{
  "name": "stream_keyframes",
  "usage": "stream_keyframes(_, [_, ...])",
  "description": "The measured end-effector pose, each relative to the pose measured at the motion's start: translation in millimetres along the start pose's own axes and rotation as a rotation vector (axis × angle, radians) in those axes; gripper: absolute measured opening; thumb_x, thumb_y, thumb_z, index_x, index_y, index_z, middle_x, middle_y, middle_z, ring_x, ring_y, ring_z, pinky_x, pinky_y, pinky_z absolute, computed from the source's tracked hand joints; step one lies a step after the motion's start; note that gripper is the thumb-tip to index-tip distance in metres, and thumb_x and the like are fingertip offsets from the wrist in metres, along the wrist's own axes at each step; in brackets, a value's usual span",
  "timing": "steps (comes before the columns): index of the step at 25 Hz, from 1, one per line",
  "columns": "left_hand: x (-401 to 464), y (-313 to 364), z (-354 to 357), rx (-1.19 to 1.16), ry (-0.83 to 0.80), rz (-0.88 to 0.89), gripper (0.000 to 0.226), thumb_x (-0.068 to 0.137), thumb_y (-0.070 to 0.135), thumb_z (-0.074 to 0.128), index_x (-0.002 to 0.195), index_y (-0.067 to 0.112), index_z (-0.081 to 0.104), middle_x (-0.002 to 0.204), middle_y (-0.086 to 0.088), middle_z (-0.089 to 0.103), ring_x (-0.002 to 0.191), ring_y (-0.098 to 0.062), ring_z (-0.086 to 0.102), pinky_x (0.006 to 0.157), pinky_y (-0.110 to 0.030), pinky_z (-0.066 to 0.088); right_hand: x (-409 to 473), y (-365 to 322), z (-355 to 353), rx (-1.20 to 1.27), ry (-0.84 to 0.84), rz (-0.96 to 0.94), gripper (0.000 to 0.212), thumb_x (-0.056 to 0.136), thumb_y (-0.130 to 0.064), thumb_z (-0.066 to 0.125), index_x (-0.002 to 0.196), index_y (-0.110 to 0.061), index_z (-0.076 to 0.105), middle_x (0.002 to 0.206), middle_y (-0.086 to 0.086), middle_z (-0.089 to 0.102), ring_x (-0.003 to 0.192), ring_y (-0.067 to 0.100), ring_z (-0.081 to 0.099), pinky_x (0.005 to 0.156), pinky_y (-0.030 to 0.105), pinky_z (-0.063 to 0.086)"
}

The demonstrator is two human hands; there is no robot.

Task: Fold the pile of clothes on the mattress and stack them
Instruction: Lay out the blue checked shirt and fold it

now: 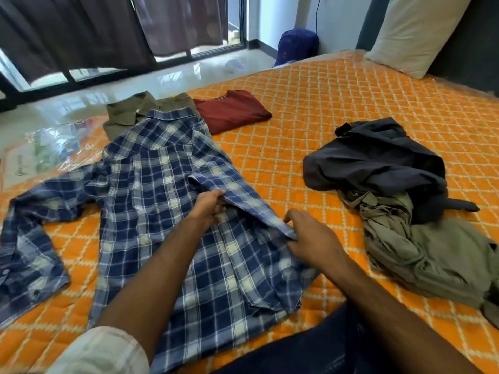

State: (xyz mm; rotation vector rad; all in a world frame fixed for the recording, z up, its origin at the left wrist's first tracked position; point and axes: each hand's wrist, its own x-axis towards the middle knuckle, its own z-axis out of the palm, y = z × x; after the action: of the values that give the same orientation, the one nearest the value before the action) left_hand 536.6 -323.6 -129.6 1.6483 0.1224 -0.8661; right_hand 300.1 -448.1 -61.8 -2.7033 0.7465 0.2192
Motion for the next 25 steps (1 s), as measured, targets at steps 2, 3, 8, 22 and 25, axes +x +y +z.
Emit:
stream_keyframes(2, [-1, -1, -12, -0.018, 0.015, -0.002, 0.018, 0.101, 0.026, 0.055, 0.086, 0.015, 0.057, 0.067, 0.001, 0.057, 0.052, -0.013, 0.052, 0.047, -0.027, 0.043, -26, -39, 1, -0.155, -0.013, -0.110, 0.045, 0.089, -0.014, 0.064, 0.128, -0.021, 0.042, 0.127, 0.004, 0.044, 0.092, 0.029, 0.063, 0.065, 0.037, 0.041])
stream_keyframes(3, [-1, -4, -19, -0.039, 0.016, -0.011, 0.017, 0.101, 0.026, 0.054, 0.089, 0.014, 0.057, 0.070, -0.001, 0.058, 0.053, -0.015, 0.056, 0.048, -0.030, 0.048, -40, -59, 9, -0.166, -0.048, -0.160, 0.048, 0.089, -0.011, 0.064, 0.131, -0.019, 0.041, 0.130, 0.006, 0.041, 0.093, 0.028, 0.062, 0.066, 0.038, 0.044])
stream_keyframes(8, [-7, -17, -48, -0.095, 0.002, -0.055, 0.022, 0.105, 0.024, 0.048, 0.117, 0.007, 0.057, 0.108, -0.016, 0.066, 0.088, -0.033, 0.068, 0.061, -0.046, 0.061, -43, -76, 35, 0.157, -0.383, -0.193, 0.062, 0.097, -0.046, 0.061, 0.146, -0.018, 0.037, 0.146, 0.006, 0.042, 0.120, 0.027, 0.056, 0.092, 0.042, 0.051])
stream_keyframes(22, [-26, -35, -50, -0.309, -0.022, -0.064, 0.020, 0.102, 0.023, 0.042, 0.088, 0.016, 0.056, 0.085, -0.005, 0.067, 0.082, -0.025, 0.065, 0.078, -0.049, 0.056, 49, -34, 79, 0.834, -0.134, 0.084, 0.030, 0.091, -0.031, 0.076, 0.081, -0.013, 0.054, 0.072, 0.005, 0.055, 0.063, 0.019, 0.051, 0.064, 0.037, 0.046])
stream_keyframes(25, [-38, -46, -55, -0.160, -0.097, -0.054, 0.017, 0.103, 0.030, 0.051, 0.104, 0.016, 0.060, 0.096, -0.006, 0.070, 0.088, -0.027, 0.070, 0.068, -0.044, 0.058, 32, -32, 83, 0.783, -0.159, 0.013, 0.028, 0.093, -0.036, 0.072, 0.101, -0.017, 0.053, 0.099, 0.009, 0.059, 0.081, 0.023, 0.057, 0.075, 0.044, 0.051])
